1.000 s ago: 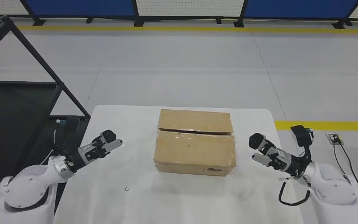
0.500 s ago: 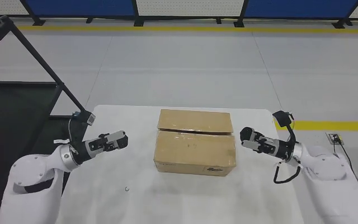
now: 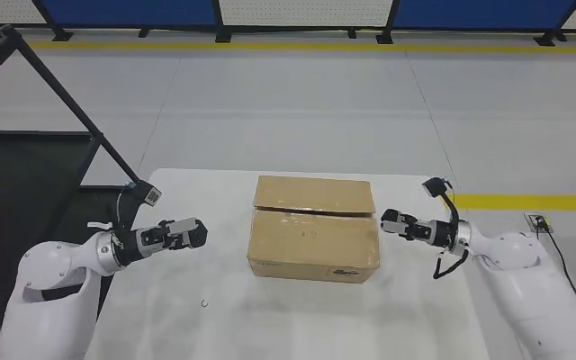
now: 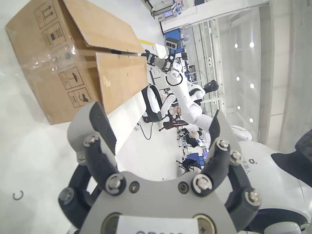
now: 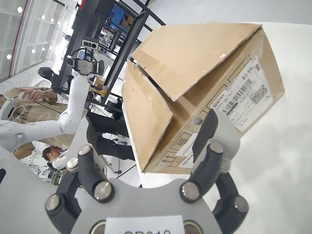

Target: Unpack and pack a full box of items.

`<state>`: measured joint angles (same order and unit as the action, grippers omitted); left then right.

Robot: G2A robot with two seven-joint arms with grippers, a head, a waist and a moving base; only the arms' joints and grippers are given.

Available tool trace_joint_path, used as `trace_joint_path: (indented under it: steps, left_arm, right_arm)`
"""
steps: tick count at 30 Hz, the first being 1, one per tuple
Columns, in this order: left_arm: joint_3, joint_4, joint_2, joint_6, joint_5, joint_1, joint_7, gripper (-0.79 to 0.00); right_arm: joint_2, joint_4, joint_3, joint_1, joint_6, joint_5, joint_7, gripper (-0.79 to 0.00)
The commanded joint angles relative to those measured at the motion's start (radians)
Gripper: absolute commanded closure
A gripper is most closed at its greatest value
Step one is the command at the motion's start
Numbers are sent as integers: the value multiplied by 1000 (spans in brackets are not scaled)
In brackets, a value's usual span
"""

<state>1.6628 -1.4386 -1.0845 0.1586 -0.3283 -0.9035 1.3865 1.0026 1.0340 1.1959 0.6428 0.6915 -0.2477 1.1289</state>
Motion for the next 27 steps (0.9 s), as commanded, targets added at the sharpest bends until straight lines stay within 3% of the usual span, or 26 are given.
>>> trace_joint_path:
  steps: [1,13,27]
  left_arm:
    - [0,0,0,0,0,0,0,-785]
    - [0,0,0,0,0,0,0,-785]
    - [0,0,0,0,0,0,0,-785]
  right_arm:
    - [-11,21,-37,-3,-3,-33,3,-785]
    - [-129,181,-142,29,25,-235,-24,-785]
    - [-129,181,-142,29,25,-235,-24,-785]
